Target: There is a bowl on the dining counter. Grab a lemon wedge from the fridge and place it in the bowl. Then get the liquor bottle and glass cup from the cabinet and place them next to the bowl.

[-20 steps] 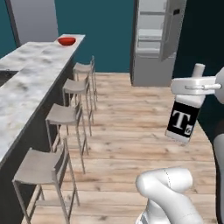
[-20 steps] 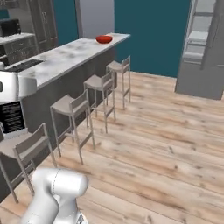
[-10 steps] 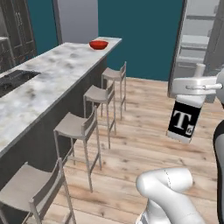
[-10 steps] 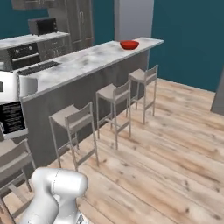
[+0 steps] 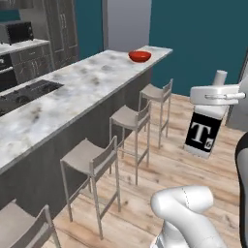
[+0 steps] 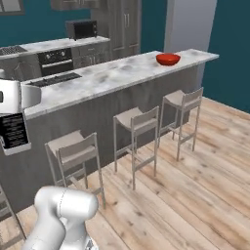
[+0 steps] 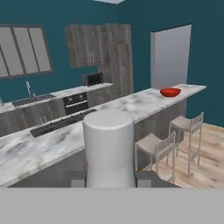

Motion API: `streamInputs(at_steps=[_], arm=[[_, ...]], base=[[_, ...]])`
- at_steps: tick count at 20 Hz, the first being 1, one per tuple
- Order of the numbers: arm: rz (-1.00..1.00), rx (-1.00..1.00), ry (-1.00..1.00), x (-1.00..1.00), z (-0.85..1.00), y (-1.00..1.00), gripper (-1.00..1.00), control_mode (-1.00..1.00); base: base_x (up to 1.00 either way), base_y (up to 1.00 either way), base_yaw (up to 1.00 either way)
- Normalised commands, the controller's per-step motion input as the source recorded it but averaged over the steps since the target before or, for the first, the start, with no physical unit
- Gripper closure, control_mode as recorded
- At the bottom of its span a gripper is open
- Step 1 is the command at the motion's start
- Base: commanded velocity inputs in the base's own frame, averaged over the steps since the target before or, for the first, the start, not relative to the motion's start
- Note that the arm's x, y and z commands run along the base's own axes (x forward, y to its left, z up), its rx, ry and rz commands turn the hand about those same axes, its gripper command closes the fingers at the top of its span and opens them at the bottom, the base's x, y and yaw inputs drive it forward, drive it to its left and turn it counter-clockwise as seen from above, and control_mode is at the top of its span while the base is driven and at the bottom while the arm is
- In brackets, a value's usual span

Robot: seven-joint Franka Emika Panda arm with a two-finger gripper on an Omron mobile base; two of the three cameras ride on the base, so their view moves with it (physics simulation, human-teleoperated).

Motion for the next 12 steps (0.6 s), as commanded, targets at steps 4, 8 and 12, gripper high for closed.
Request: streamInputs(at_steps=[4,8,12], arm=[[0.0,0.0,0.0,0.0,0.0,0.0,1.0,1.0],[0.0,0.0,0.0,0.0,0.0,0.0,1.0,1.0],[0.0,0.0,0.0,0.0,0.0,0.0,1.0,1.0]], base=[[0.77,-0.79,0.38],[0.78,-0.73,0.34],[0.78,-0.74,0.34]])
